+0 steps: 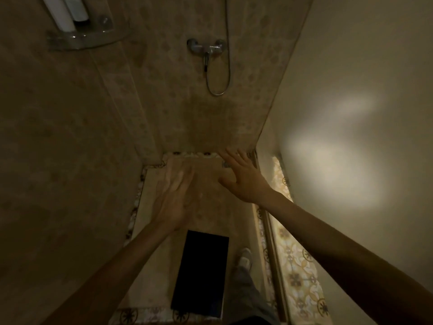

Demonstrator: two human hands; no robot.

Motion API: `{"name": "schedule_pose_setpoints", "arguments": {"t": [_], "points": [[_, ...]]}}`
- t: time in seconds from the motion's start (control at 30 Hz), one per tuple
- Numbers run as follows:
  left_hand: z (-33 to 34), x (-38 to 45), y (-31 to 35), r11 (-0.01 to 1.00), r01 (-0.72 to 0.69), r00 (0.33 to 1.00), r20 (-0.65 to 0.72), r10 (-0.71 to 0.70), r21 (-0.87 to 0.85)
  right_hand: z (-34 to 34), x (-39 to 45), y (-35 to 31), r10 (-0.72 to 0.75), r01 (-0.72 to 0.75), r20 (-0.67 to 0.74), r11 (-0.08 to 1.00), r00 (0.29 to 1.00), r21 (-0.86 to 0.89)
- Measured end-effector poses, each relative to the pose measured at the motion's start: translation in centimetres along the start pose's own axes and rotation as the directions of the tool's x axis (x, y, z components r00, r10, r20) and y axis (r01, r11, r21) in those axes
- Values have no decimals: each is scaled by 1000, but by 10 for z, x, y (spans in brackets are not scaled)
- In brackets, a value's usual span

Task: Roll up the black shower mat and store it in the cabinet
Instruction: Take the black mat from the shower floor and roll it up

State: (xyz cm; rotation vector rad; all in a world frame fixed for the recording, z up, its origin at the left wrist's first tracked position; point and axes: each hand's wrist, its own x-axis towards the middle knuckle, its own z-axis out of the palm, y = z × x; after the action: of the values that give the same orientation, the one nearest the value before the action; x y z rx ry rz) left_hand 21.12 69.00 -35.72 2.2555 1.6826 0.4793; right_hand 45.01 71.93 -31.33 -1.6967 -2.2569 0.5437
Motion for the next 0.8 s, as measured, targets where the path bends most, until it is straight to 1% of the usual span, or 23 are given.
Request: {"name": "schedule_pose_setpoints", "arguments": {"t": [0.07,0.17,0.27,0.33,0.4,0.5,0.6,0.7,0.8], "points": [[12,35,1,999,24,999,35,-25,33,-9,29,30,-22,22,39,1000,999,-17],[30,86,4,986,113,989,84,-124,125,-19,60,78,-4,6,69,999,998,-32],[48,136,12,978,114,985,112,-135,174,-24,83,129,-21,26,130,999,991,-35],[61,166,22,979,166,975,126,-181,122,-28,98,160,4,1,199,1000,980,-25],[74,186,36,976,211,968,127,-217,62,-29,111,185,18,-4,259,999,966,-53],[89,207,51,970,240,963,118,-243,41,-30,135,212,2,31,286,993,958,-111],[97,228,47,952,296,945,122,-304,74,-26,165,230,-30,80,310,985,950,-150],[105,244,32,921,379,908,159,-388,88,-17,200,241,-71,137,336,975,939,-175],[118,252,11,883,460,869,158,-470,97,2,241,247,-108,194,390,963,914,-188]]}}
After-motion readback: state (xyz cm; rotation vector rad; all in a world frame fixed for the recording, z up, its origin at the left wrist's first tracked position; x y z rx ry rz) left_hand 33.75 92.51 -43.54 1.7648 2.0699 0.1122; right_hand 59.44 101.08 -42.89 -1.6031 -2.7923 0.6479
